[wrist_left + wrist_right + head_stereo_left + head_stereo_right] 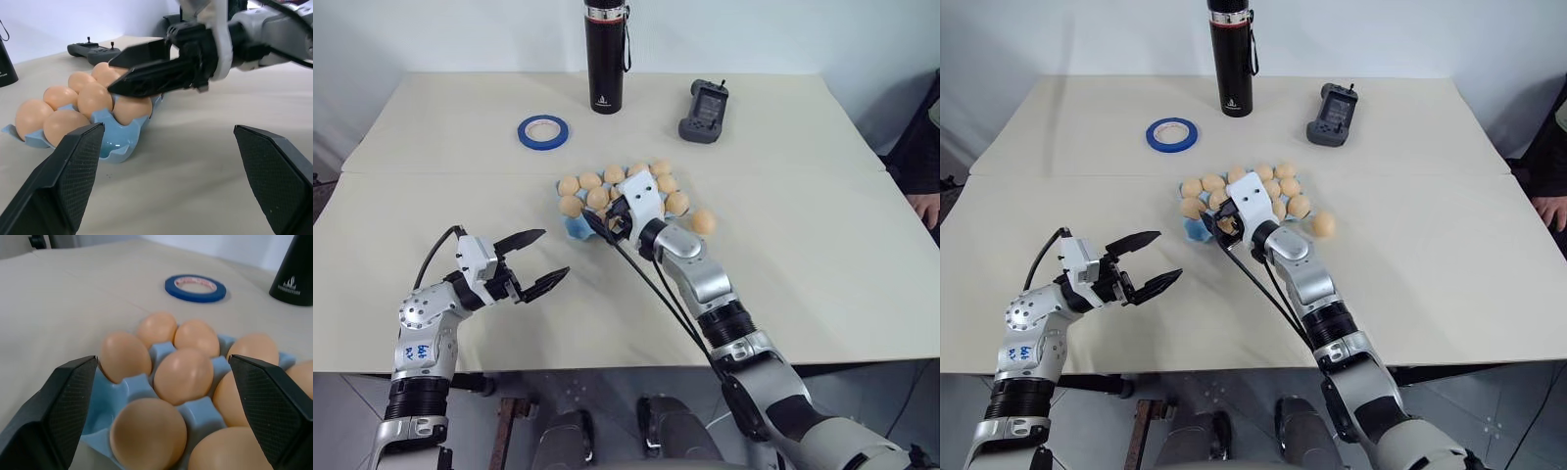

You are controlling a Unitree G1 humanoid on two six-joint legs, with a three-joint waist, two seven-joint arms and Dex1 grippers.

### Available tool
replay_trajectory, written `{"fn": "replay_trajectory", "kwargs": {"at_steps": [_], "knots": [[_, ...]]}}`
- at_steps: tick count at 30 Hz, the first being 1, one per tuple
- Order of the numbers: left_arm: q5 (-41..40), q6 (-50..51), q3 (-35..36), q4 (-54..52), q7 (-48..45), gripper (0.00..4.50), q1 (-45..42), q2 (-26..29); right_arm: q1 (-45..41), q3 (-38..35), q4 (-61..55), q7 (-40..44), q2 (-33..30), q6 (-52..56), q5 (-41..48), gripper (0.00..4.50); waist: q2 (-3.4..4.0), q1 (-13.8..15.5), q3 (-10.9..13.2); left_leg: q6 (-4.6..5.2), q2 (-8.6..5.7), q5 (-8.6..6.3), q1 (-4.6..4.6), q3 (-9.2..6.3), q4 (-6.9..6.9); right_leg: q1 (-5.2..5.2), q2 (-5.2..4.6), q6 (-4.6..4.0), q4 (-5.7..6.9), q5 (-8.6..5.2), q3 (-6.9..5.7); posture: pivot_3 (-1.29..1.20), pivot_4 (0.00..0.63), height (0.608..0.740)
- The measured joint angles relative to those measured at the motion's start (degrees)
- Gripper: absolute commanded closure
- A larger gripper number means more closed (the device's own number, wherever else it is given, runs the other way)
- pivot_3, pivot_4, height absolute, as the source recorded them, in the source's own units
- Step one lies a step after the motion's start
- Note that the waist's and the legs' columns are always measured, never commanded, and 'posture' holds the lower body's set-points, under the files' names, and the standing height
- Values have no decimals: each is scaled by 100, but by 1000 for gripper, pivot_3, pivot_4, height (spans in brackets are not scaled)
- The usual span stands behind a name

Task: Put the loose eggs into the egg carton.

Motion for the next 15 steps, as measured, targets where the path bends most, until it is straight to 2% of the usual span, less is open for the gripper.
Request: {"fn": "replay_trajectory", "kwargs": {"at_steps": [10,15], "knots": [[5,-4,15,67,-14,0,-34,39,1374,-539,-2519,809,-1218,1059,878,18,0,47,0,0,0,-3,0,-3,-1,2,0,1,-18,0,-2,0,150,740],[36,-114,116,206,201,0,149,-6,2341,-1334,-3260,924,-2035,1359,1193,18,0,55,0,0,0,-3,5,1,1,5,2,1,-22,0,4,0,150,740]]}}
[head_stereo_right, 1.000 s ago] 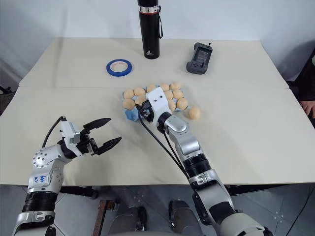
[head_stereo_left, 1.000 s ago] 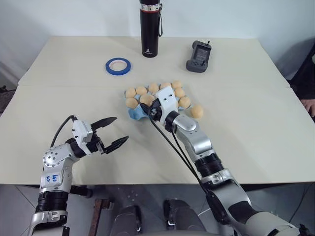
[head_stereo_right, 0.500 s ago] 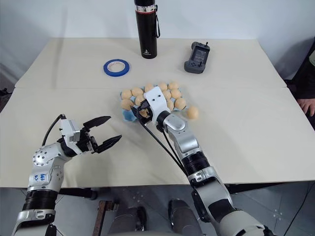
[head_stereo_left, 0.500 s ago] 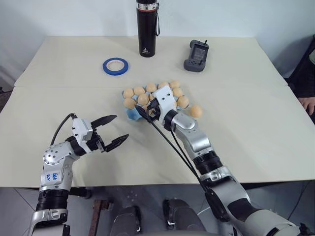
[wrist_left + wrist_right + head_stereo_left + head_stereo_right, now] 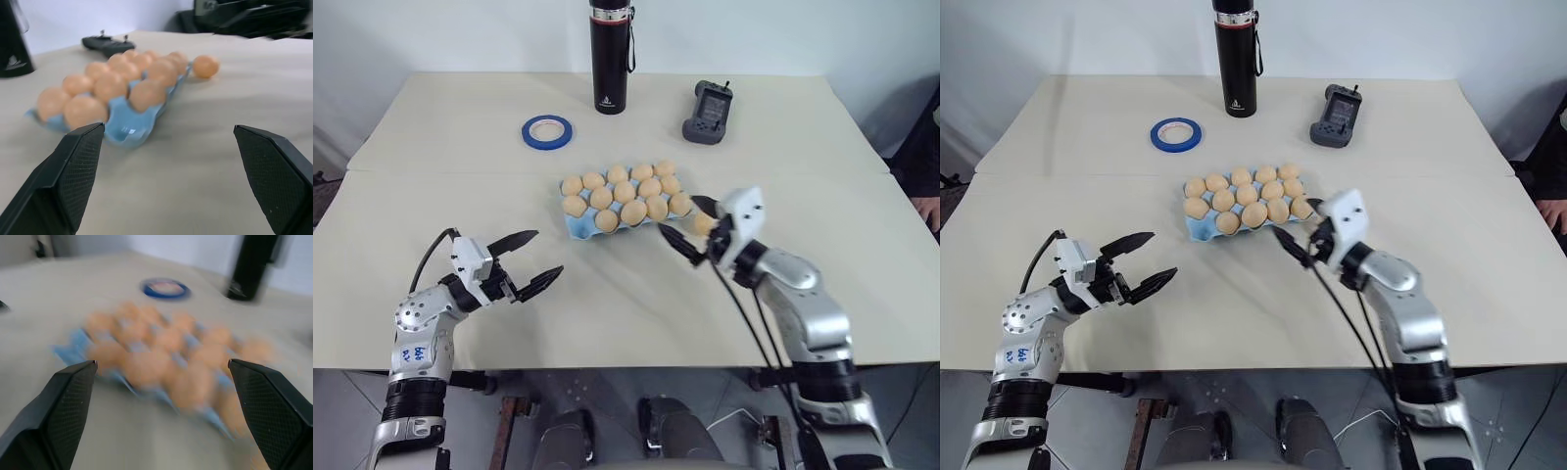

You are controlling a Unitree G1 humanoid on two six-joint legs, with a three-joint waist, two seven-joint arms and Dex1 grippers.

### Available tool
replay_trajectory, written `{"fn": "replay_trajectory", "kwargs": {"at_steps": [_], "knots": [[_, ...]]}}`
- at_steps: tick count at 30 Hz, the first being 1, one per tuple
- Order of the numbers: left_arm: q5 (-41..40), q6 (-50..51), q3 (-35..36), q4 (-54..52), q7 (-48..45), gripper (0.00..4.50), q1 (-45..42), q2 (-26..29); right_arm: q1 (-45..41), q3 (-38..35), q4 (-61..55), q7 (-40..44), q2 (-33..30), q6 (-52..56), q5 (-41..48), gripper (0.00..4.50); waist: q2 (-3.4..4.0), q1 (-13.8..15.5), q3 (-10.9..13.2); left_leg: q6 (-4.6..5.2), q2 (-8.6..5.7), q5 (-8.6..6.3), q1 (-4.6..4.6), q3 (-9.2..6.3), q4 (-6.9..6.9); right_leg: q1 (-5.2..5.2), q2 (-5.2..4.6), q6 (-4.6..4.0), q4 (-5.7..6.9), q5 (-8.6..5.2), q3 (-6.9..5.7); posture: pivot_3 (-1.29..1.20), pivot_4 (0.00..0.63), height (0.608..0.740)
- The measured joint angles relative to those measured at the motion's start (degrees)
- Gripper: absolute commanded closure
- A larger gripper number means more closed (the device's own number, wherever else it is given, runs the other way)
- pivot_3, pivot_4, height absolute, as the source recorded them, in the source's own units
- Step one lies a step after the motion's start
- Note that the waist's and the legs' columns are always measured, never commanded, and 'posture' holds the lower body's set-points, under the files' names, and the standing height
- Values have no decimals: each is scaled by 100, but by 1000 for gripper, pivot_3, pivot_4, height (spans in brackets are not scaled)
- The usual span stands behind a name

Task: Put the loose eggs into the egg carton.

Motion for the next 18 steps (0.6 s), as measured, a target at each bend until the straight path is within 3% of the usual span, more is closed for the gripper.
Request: {"fn": "replay_trajectory", "kwargs": {"at_steps": [10,18], "knots": [[6,-115,15,-71,65,0,337,-66,1452,-1044,-655,-73,-523,103,361,18,0,64,0,5,-1,6,10,7,8,12,4,0,-1,0,13,0,150,740],[-163,80,168,-462,42,0,463,178,1863,-1331,-774,-96,-568,186,551,18,0,92,0,5,-1,6,10,8,6,12,4,0,-2,0,15,0,150,740]]}}
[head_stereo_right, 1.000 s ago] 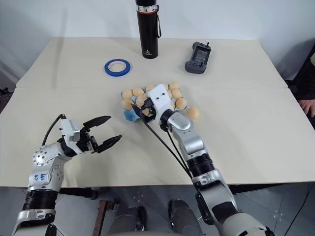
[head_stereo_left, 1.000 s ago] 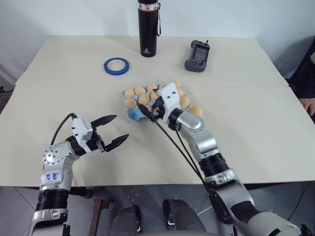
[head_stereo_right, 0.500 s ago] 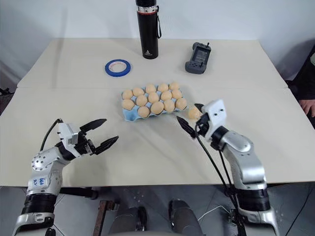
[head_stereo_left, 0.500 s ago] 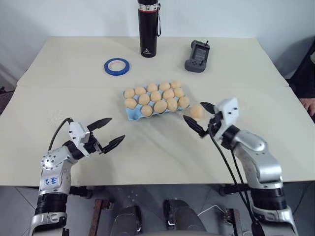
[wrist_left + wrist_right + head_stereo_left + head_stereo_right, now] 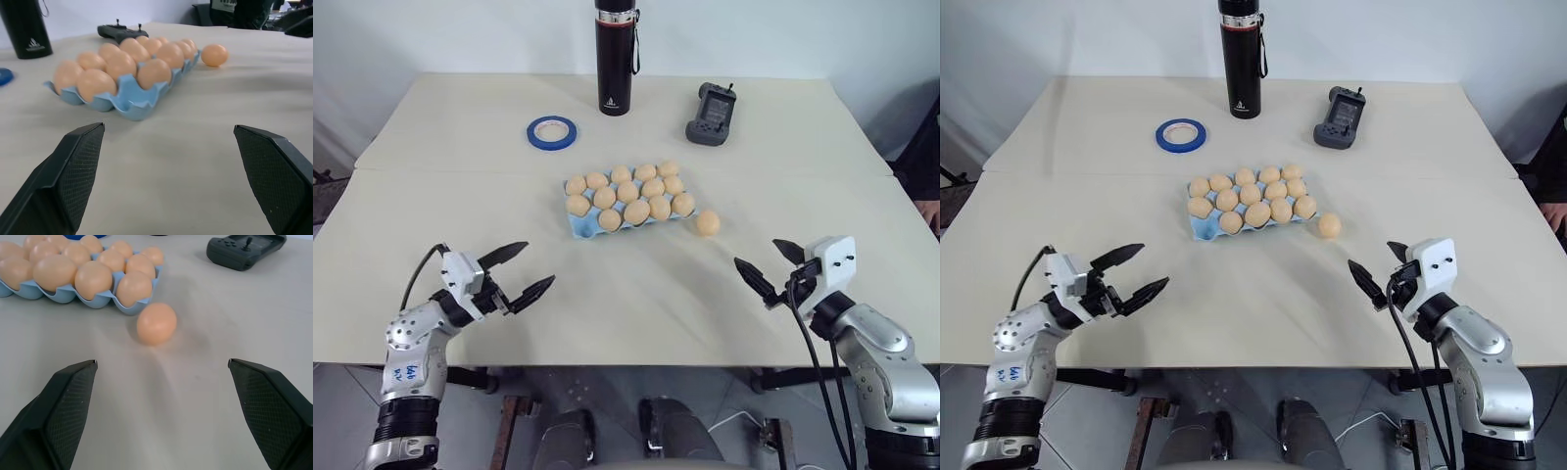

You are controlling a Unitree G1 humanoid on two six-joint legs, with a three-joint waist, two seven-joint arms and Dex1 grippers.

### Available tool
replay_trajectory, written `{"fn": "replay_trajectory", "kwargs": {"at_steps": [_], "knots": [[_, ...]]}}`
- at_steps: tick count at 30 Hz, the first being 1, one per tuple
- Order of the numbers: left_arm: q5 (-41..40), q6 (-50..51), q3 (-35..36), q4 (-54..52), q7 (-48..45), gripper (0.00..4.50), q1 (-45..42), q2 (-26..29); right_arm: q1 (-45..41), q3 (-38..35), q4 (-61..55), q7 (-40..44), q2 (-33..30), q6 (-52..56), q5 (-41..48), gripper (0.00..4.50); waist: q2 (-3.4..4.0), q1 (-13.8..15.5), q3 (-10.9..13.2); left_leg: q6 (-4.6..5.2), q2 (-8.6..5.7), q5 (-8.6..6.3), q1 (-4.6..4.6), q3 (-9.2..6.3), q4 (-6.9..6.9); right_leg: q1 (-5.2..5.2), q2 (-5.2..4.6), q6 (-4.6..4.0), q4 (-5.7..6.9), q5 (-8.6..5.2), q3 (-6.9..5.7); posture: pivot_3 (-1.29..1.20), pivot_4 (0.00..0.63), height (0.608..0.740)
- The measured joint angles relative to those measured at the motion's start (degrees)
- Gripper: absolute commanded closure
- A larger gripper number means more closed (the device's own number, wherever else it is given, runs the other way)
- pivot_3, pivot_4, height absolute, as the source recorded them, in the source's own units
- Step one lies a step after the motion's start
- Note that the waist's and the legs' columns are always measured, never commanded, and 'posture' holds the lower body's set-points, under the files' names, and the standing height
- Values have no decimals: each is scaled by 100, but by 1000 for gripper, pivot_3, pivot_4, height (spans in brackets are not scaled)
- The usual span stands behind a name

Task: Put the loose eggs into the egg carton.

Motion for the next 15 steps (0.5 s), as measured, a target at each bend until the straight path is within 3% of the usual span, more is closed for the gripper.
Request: {"fn": "replay_trajectory", "kwargs": {"at_steps": [10,15], "knots": [[-91,231,92,-280,-29,0,109,42,-287,134,174,-23,1,-12,-9,18,0,5,0,0,0,0,0,0,0,0,1,0,-1,0,0,0,150,740],[-198,240,102,-484,26,0,64,-59,-1031,458,865,-318,347,-285,-263,18,0,-9,0,-1,0,1,2,1,1,-1,3,-1,3,0,0,0,150,740]]}}
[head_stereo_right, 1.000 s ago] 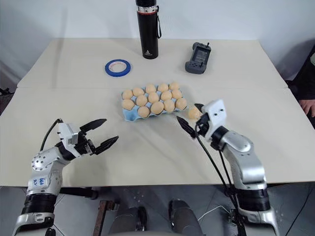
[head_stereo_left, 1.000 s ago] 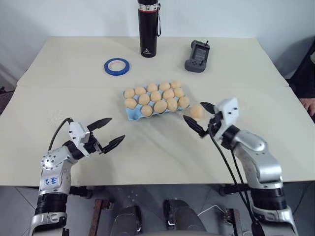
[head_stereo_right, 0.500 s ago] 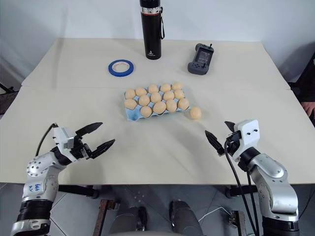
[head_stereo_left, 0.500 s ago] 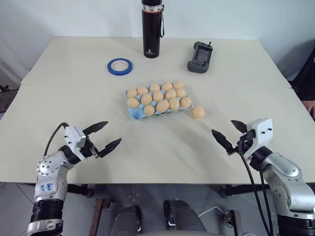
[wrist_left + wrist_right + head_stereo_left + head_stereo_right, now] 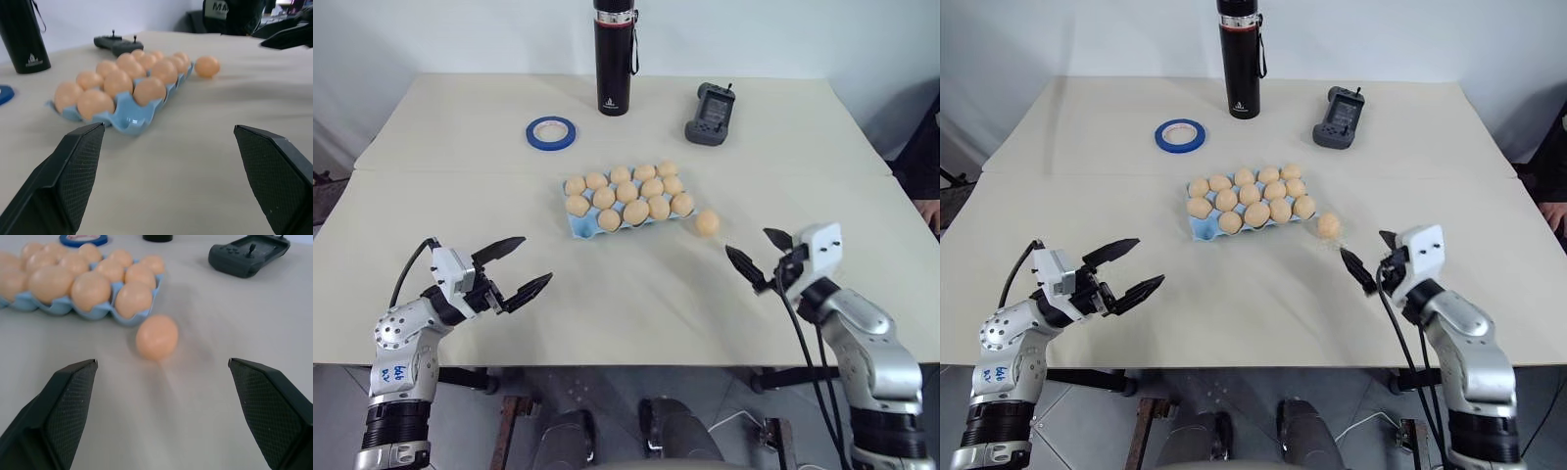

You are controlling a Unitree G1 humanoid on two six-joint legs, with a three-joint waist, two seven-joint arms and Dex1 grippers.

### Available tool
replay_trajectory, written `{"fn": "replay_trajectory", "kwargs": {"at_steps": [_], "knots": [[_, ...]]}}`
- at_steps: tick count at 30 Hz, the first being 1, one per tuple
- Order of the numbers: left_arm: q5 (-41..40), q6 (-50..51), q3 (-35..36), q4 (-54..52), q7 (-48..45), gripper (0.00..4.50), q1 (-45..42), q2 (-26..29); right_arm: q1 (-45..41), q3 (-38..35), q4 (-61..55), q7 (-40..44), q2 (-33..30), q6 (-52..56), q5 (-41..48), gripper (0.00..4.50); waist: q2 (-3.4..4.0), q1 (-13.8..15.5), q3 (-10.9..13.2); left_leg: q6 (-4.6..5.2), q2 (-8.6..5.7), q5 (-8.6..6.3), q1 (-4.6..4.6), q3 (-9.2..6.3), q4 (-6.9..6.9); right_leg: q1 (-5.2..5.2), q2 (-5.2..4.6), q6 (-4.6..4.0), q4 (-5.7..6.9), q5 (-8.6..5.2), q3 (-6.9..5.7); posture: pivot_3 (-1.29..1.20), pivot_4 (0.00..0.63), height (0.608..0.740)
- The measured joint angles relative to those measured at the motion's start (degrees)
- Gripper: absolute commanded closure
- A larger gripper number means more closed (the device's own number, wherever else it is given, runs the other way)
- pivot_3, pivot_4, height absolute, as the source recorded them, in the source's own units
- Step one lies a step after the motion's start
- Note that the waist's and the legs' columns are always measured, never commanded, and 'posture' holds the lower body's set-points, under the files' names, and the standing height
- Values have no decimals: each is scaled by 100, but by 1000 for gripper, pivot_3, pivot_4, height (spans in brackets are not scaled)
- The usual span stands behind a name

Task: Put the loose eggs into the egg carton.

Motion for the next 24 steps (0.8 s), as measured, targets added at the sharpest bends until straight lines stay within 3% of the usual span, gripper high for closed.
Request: {"fn": "replay_trajectory", "kwargs": {"at_steps": [8,18,21,24], "knots": [[-1,66,-40,-14,70,0,-160,-31,-919,449,1493,-445,600,-616,-510,18,1,5,1,0,-2,-1,-8,3,0,-5,-1,2,-4,1,1,0,150,740],[28,6,-152,0,151,0,-233,-135,-2007,735,3475,-727,822,-1463,-1147,18,3,-5,2,0,-1,0,-7,3,1,-7,0,1,4,1,0,0,150,740],[36,-15,-154,3,167,0,-235,-135,-2204,765,3871,-781,832,-1583,-1273,600,3,-8,2,0,-1,-1,-7,3,-1,-8,-1,1,3,1,0,0,150,740],[50,-39,-154,4,185,0,-234,-136,-2241,765,3971,-787,856,-1678,-1284,1659,3,-5,2,0,0,-1,-7,1,-2,-8,0,1,4,1,-2,0,150,740]]}}
